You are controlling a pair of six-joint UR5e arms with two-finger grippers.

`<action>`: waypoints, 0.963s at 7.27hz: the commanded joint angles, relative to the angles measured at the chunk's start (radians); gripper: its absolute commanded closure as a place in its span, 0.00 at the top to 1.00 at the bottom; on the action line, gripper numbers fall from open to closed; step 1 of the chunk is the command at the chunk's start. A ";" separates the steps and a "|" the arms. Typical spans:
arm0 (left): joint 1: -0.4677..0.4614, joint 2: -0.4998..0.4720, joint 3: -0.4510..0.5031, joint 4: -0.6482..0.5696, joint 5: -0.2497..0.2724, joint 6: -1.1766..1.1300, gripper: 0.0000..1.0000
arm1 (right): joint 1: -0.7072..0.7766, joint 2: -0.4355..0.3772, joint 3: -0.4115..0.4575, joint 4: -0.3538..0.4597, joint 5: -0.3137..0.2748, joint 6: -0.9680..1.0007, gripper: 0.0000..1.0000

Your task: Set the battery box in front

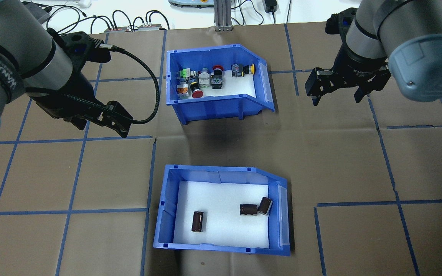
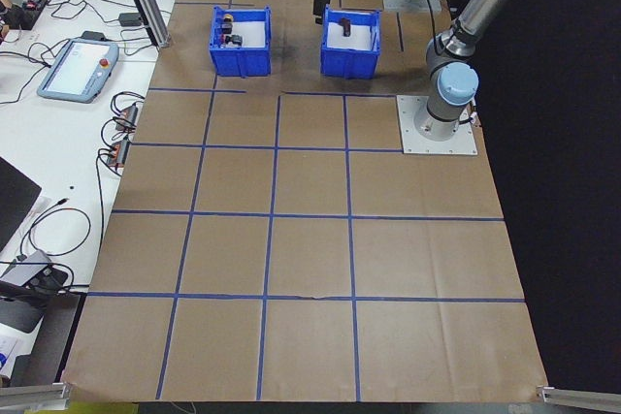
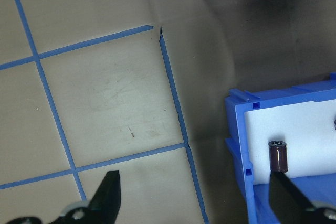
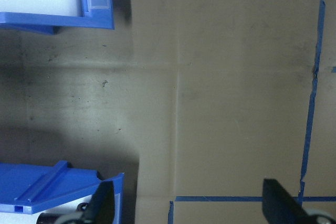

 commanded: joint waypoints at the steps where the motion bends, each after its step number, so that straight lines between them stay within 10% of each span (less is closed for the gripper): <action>1: 0.000 -0.004 -0.001 0.001 0.000 0.000 0.99 | 0.000 0.001 -0.004 -0.001 -0.003 -0.001 1.00; 5: 0.005 -0.005 -0.017 0.021 0.023 -0.067 0.99 | 0.000 0.003 -0.007 -0.002 -0.006 -0.003 1.00; 7: 0.005 0.033 -0.030 0.005 0.028 -0.572 0.99 | 0.002 0.026 -0.028 -0.002 0.008 -0.045 1.00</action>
